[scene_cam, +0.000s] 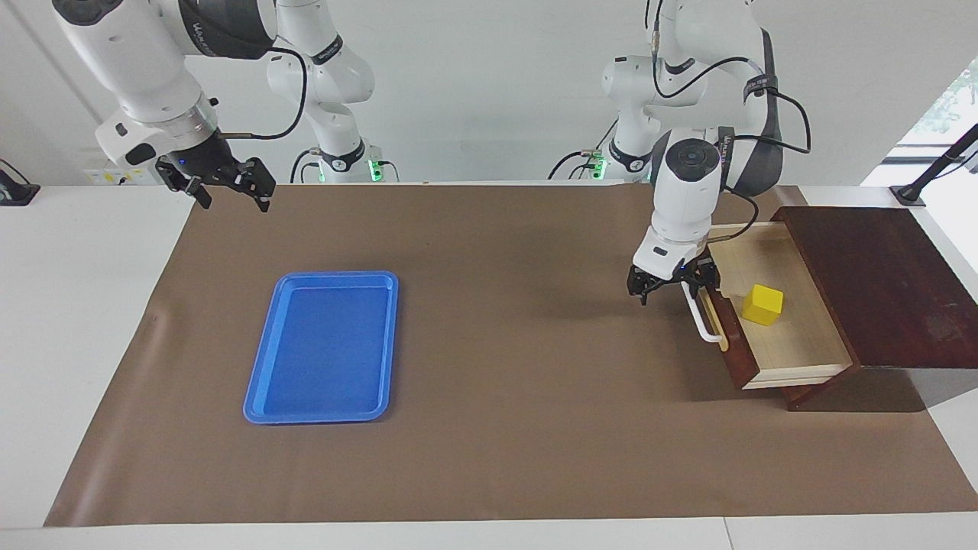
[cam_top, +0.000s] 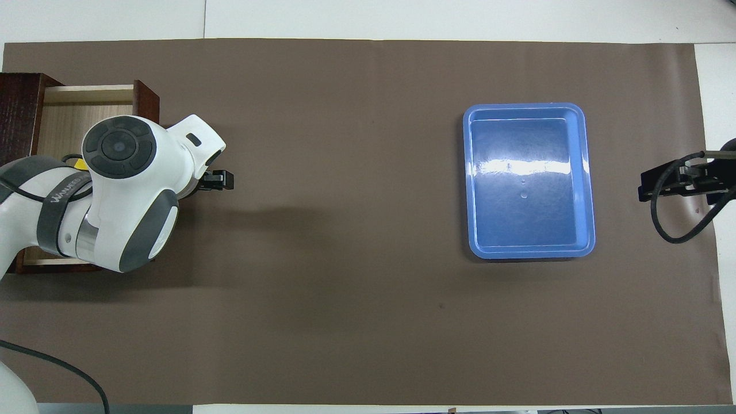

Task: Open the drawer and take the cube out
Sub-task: 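Pull the drawer open toward the robot with the left gripper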

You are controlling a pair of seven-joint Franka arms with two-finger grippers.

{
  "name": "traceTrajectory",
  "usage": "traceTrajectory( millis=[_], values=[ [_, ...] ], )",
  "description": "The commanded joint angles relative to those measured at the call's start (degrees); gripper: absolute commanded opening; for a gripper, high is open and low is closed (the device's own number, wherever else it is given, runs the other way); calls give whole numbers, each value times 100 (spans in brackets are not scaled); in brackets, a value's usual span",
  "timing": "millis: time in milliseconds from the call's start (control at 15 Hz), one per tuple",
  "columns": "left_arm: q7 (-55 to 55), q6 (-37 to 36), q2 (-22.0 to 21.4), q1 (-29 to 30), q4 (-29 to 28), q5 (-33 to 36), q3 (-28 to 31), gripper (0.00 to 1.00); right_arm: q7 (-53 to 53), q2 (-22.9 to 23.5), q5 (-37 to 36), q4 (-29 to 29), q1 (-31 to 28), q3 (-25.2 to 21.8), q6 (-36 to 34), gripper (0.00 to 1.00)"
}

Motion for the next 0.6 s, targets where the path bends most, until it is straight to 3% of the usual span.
traceTrajectory(
  millis=[0,267,533],
  values=[
    [-121,-464,98,-149,351,-111,35,100,-113,-15,-2,-5,-69,42,-44,100],
    [-130,-1449,442,-105,1581,-540,52,100,-104,-15,-2,-5,-122,-2,-44,100],
    [-121,-1994,258,175,1969,-691,114,100,-122,-15,7,-5,-183,-2,-44,100]
  ],
)
